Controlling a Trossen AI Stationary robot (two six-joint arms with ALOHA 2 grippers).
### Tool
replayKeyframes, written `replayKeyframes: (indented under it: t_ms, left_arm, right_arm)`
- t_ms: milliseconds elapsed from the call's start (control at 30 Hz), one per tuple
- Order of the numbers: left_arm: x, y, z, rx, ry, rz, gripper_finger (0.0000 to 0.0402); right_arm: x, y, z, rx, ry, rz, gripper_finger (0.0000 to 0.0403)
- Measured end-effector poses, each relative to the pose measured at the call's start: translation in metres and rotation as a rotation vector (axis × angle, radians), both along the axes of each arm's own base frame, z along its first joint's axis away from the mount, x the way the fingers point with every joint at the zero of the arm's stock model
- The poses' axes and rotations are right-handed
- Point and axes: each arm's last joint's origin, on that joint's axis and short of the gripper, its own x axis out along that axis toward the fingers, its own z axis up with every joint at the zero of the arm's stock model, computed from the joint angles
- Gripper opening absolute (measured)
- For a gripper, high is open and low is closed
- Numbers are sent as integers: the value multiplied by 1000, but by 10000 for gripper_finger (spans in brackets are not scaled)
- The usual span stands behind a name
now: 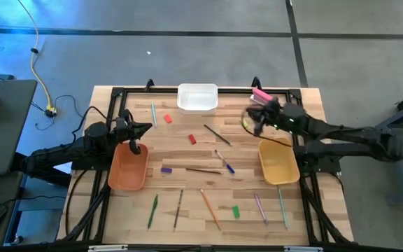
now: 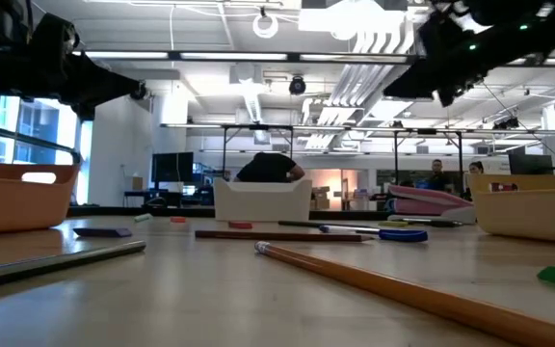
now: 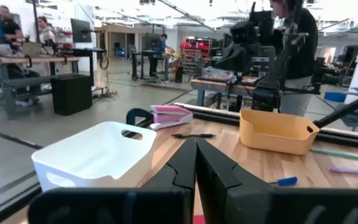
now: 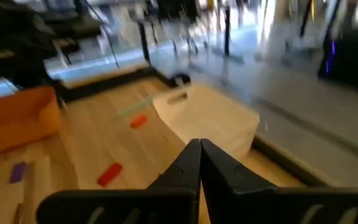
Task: Sort crayons/erasers/pens/pencils in bins
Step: Put the yellow eraser into the yellow bin
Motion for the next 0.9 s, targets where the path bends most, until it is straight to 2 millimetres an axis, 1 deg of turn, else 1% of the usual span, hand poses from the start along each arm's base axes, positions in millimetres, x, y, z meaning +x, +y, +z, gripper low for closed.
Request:
replayKeyframes:
  t_ms: [200, 367, 500, 600, 733, 800, 900]
  left_arm:
    - [0, 0, 0, -10, -5, -5, 0]
    - [0, 0, -1, -9, 11, -4, 0]
    - [0, 0, -3, 39, 56, 12, 0]
    - [0, 1, -4, 41, 64, 37, 0]
    - [0, 1, -4, 42, 64, 34, 0]
    - [0, 1, -4, 42, 64, 33, 0]
    - [0, 1, -4, 42, 64, 33, 0]
  right_arm:
    - [26, -23, -9, 162, 157, -33, 0]
    - [39, -41, -21, 282, 293, -80, 0]
    - [46, -53, -37, 363, 397, -122, 0]
    - [50, -61, -49, 430, 487, -141, 0]
    - [53, -67, -63, 489, 606, -159, 1]
    - [56, -69, -69, 509, 645, -163, 8]
    - [60, -72, -76, 530, 685, -167, 33]
